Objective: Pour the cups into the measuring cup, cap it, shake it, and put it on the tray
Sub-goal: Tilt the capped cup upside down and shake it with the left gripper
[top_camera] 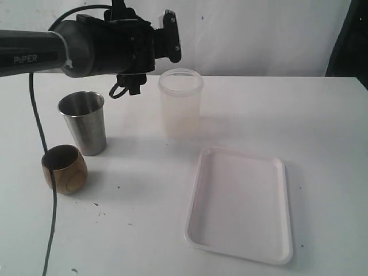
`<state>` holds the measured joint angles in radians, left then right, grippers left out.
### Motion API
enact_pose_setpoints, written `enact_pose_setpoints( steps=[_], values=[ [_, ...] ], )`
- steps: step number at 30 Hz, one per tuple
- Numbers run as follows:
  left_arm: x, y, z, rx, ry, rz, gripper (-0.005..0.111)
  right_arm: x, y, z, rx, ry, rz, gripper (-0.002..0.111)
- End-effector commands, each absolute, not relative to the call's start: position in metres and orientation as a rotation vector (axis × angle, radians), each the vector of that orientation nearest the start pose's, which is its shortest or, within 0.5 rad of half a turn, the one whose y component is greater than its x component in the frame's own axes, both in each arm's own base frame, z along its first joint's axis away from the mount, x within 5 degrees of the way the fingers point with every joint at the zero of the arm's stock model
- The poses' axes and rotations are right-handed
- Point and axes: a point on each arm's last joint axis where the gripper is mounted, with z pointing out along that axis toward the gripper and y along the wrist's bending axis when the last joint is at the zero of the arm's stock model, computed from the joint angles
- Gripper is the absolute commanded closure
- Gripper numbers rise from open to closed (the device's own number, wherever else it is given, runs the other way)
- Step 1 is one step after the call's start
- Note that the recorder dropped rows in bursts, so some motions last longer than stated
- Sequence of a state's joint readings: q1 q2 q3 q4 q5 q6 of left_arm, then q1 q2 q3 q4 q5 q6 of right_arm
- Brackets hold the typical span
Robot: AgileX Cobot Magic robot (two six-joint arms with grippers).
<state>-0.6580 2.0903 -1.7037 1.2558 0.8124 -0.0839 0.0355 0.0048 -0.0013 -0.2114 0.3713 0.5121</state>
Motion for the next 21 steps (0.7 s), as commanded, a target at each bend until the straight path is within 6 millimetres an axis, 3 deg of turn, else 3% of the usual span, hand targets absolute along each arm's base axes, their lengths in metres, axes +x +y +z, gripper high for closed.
enact_pose_setpoints(
  steps=[1,9,21],
  values=[
    [0.415,-0.238,0.269,1.377,1.645,1.180,0.107,0.053,-0.005,0.180,0.306,1.826,0.174,0.108],
    [0.416,-0.236,0.273,1.386,1.596,1.268,0.107,0.053,-0.005,0.180,0.306,1.826,0.174,0.108],
    [0.422,-0.237,0.256,1.469,1.527,1.424,0.107,0.053,-0.005,0.180,0.306,1.826,0.174,0.108]
  ],
)
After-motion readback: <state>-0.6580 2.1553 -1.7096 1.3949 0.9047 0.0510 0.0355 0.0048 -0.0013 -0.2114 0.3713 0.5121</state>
